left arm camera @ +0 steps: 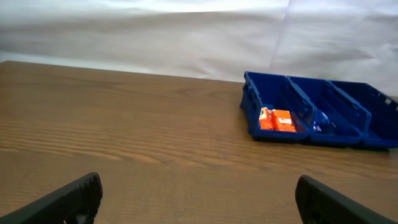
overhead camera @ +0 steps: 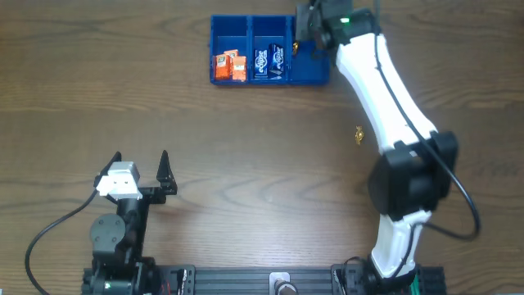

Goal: Sort Candies Into Trays

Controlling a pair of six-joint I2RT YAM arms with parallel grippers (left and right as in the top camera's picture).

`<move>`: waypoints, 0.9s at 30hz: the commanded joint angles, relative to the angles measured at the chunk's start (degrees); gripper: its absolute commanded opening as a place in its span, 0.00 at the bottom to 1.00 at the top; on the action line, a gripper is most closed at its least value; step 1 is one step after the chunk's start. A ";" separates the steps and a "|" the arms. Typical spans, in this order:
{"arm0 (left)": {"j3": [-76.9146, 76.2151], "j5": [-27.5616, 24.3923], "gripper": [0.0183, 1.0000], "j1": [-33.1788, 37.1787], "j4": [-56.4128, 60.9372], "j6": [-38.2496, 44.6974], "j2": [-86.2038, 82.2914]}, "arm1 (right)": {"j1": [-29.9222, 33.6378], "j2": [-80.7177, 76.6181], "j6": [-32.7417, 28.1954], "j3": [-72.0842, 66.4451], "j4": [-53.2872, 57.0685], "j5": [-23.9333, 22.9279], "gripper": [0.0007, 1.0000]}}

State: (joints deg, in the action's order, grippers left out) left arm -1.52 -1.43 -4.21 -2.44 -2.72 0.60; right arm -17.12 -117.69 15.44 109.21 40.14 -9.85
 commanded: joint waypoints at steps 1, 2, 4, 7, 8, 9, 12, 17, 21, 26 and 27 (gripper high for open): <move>1.25 0.50 1.00 0.17 -2.01 0.61 -0.35 | 0.98 -5.09 -0.72 1.64 -0.31 -0.39 0.16; 1.25 0.50 1.00 0.17 -2.01 0.61 -0.35 | 0.96 -5.64 -0.70 1.64 -0.31 -0.31 0.16; 1.25 0.50 1.00 0.17 -2.01 0.61 -0.35 | 0.94 -5.84 -0.72 1.62 -0.44 0.76 0.19; 1.25 0.50 1.00 0.17 -2.01 0.61 -0.35 | 0.74 -5.84 -0.72 1.60 -0.96 1.55 0.47; 1.25 0.50 1.00 0.17 -2.01 0.61 -0.35 | 0.74 -5.84 -0.76 1.60 -0.94 2.10 0.58; 1.25 0.50 1.00 0.17 -2.01 0.61 -0.35 | 0.55 -5.81 -1.66 1.60 -0.92 1.97 0.62; 1.25 0.50 1.00 0.17 -2.01 0.61 -0.35 | 0.46 -3.21 -2.08 0.31 -0.85 1.97 0.71; 1.25 0.50 1.00 0.17 -2.01 0.61 -0.35 | 3.37 16.55 -3.56 -20.44 -7.43 -0.07 0.80; 1.25 0.50 1.00 0.17 -2.01 0.61 -0.35 | 8.07 33.00 -2.12 -41.97 -8.87 -0.37 0.79; 1.25 0.50 1.00 0.17 -2.01 0.61 -0.35 | 11.06 30.86 -1.25 -52.78 -8.24 3.52 0.79; 1.25 0.50 1.00 0.17 -2.01 0.61 -0.35 | 11.39 29.62 -0.48 -53.51 -8.44 3.52 0.79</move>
State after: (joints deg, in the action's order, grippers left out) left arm -1.52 -1.41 -4.21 -2.44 -2.72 0.60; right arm -6.52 -86.00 13.28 57.25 32.23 -7.33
